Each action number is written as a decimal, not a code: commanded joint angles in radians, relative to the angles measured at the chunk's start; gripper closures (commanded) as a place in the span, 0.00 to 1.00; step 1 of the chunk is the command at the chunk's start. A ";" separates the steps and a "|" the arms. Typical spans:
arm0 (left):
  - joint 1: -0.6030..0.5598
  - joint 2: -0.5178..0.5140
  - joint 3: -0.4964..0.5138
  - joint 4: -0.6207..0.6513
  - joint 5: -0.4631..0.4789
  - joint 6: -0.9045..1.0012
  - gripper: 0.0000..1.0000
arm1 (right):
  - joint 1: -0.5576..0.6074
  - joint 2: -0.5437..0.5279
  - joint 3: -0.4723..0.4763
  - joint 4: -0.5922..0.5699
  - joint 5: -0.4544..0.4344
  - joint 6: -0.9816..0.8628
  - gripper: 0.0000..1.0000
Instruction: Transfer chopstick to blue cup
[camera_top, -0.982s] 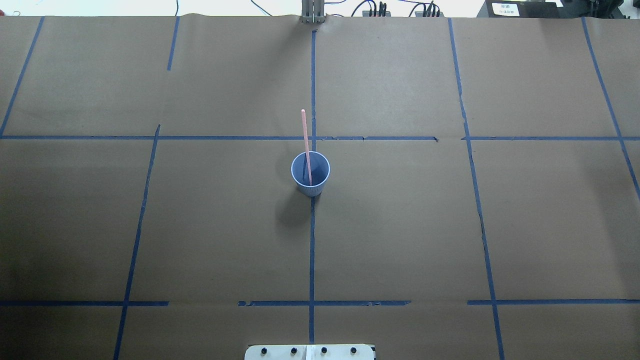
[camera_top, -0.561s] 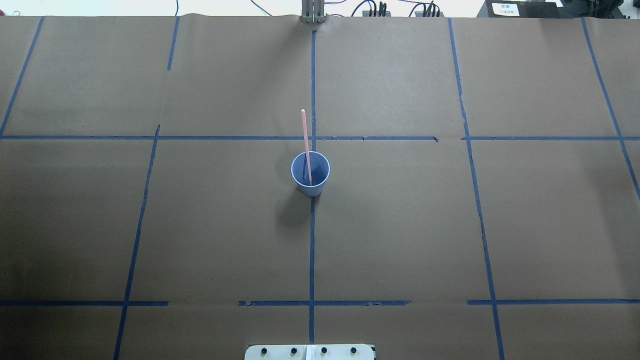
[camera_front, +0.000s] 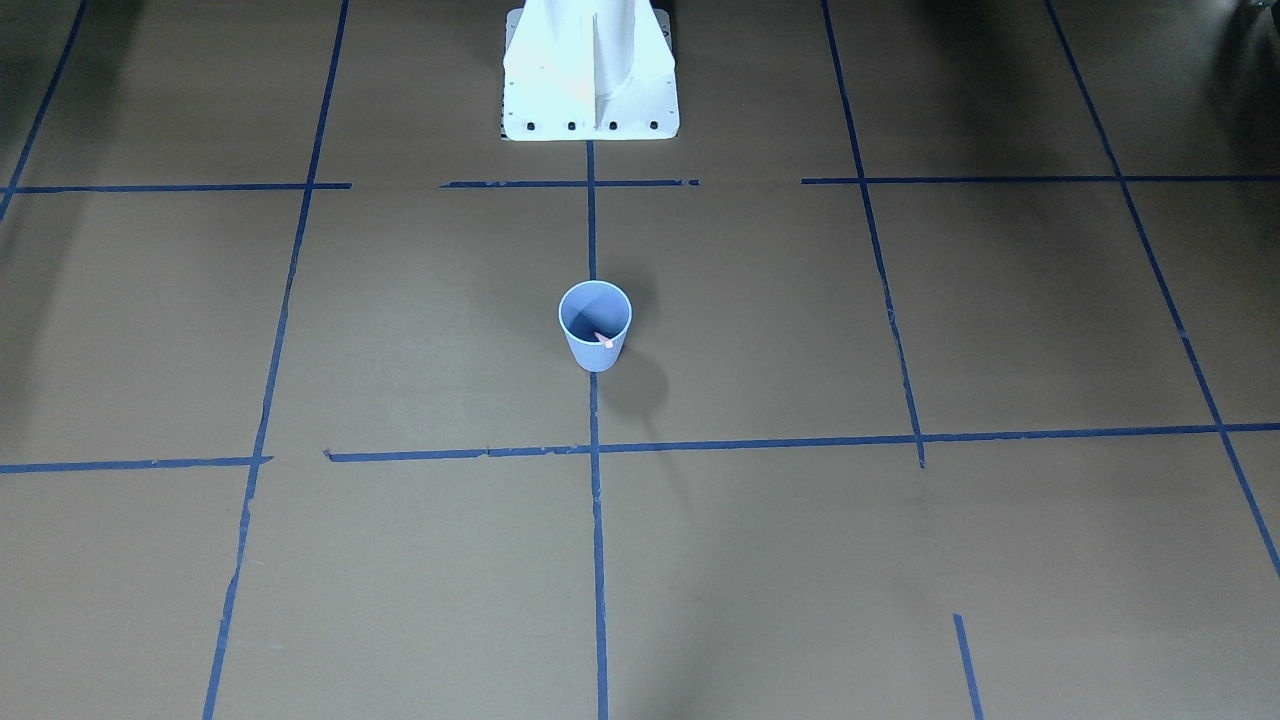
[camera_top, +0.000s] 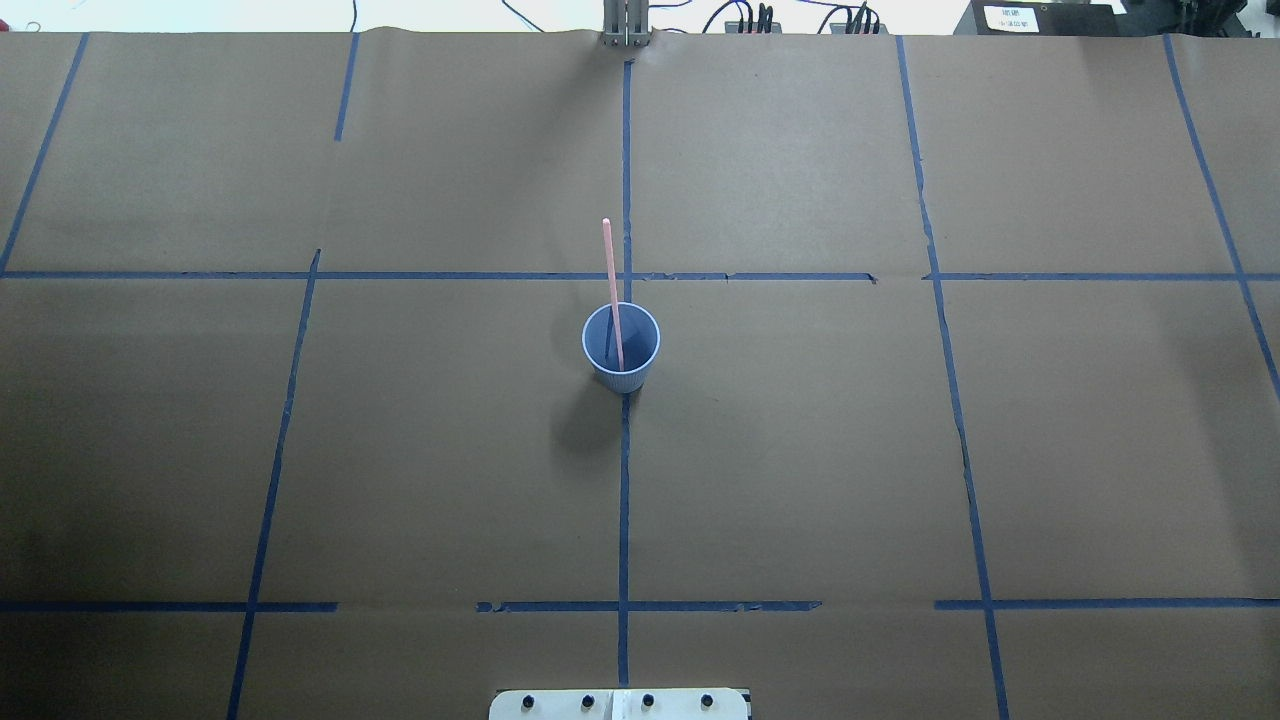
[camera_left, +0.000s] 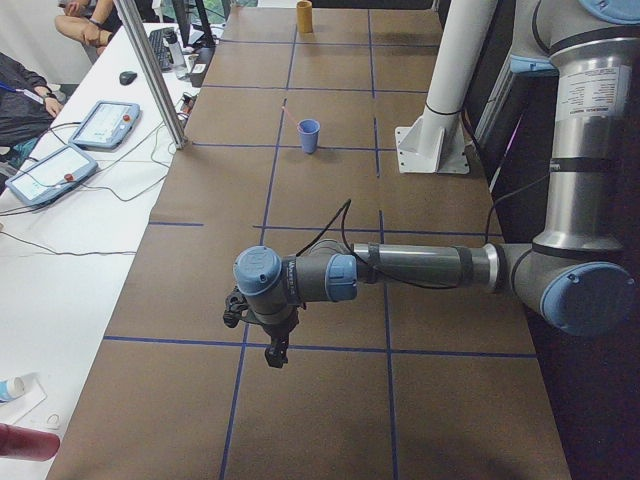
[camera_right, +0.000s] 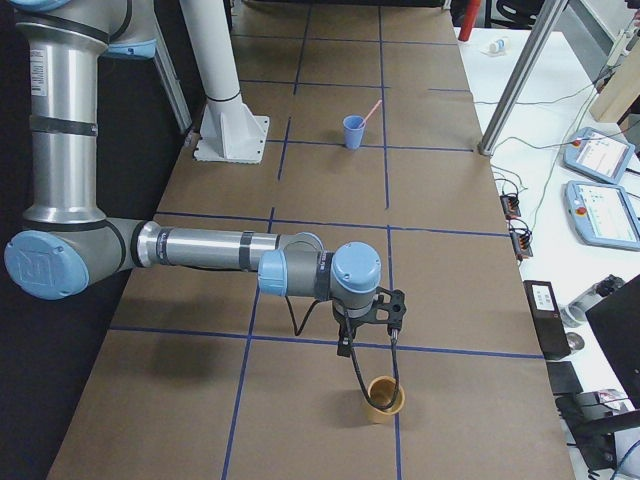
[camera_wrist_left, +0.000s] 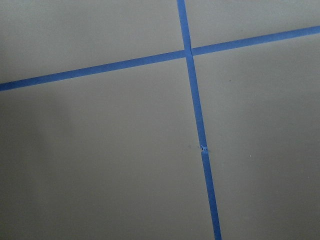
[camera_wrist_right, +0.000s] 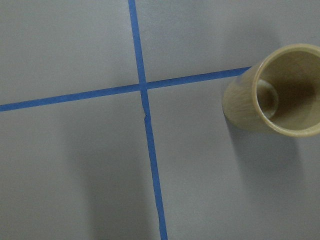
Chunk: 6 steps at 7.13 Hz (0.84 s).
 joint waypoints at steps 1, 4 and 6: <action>0.000 -0.002 -0.001 0.001 0.000 -0.030 0.00 | 0.000 0.001 0.002 0.000 0.000 0.003 0.00; 0.000 -0.003 0.002 -0.050 -0.035 -0.196 0.00 | 0.000 0.001 0.004 0.000 0.000 0.003 0.00; 0.000 -0.003 0.002 -0.052 -0.035 -0.196 0.00 | 0.000 0.003 0.004 0.000 0.000 0.004 0.00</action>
